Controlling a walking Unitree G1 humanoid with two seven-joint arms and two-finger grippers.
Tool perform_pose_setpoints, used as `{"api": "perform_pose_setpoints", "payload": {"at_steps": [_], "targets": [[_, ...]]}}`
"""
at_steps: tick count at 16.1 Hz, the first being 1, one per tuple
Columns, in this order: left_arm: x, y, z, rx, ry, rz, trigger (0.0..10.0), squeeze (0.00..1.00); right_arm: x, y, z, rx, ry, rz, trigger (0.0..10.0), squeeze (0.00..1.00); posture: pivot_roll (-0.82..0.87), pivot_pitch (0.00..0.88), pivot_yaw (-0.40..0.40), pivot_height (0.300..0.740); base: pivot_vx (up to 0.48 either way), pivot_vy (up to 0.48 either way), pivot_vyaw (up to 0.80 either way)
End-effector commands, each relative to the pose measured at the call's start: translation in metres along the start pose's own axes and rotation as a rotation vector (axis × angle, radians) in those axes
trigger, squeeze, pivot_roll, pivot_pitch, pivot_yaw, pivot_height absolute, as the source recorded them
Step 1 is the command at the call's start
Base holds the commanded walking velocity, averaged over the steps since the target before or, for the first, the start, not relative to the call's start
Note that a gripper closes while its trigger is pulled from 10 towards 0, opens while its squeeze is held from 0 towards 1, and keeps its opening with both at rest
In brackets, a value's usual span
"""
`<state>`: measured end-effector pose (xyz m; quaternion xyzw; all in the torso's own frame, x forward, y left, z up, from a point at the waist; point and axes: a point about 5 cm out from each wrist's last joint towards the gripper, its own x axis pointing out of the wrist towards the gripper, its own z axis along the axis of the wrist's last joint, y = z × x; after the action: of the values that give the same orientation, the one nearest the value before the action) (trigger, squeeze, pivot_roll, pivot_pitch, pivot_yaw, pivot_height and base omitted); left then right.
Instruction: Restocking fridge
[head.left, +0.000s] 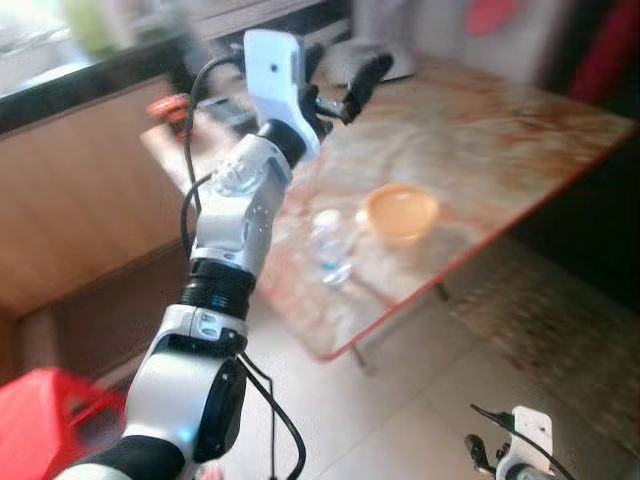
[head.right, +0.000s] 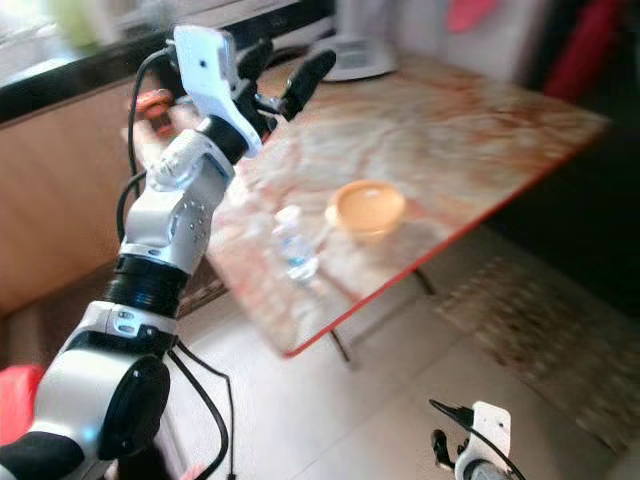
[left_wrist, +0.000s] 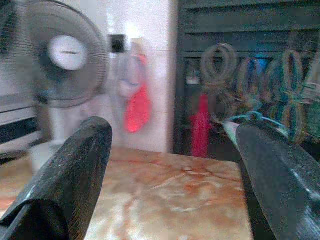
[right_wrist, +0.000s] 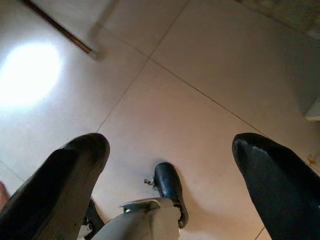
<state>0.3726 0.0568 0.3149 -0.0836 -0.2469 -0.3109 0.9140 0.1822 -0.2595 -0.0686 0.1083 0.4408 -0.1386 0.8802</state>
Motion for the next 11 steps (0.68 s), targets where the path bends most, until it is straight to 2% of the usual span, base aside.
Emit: {"api": "perform_pose_setpoints", "payload": {"at_steps": [1,7,10,11], "targets": [[-0.003,0.003,0.003,0.023,-0.010,0.004,10.0,0.00,0.000,0.002,-0.002,0.002,0.007,0.006,10.0,0.00,-0.14,0.044,0.128,0.740,0.000,0.000,-0.74],[-0.004,-0.003,0.007,0.007,-0.033,-0.042,10.0,0.00,0.000,0.002,-0.002,0.000,0.004,0.009,10.0,0.00,-0.13,0.031,0.128,0.740,0.000,0.000,0.00],[-0.004,-0.009,0.013,-0.002,-0.038,-0.093,10.0,0.00,0.000,0.002,-0.002,-0.001,0.004,0.012,10.0,0.00,-0.13,0.033,0.129,0.740,0.000,0.000,0.00],[-0.004,-0.015,0.017,-0.004,-0.018,-0.161,10.0,0.00,0.000,0.003,-0.002,-0.001,0.003,0.014,10.0,0.00,-0.13,0.033,0.129,0.740,0.000,0.000,0.00]]}}
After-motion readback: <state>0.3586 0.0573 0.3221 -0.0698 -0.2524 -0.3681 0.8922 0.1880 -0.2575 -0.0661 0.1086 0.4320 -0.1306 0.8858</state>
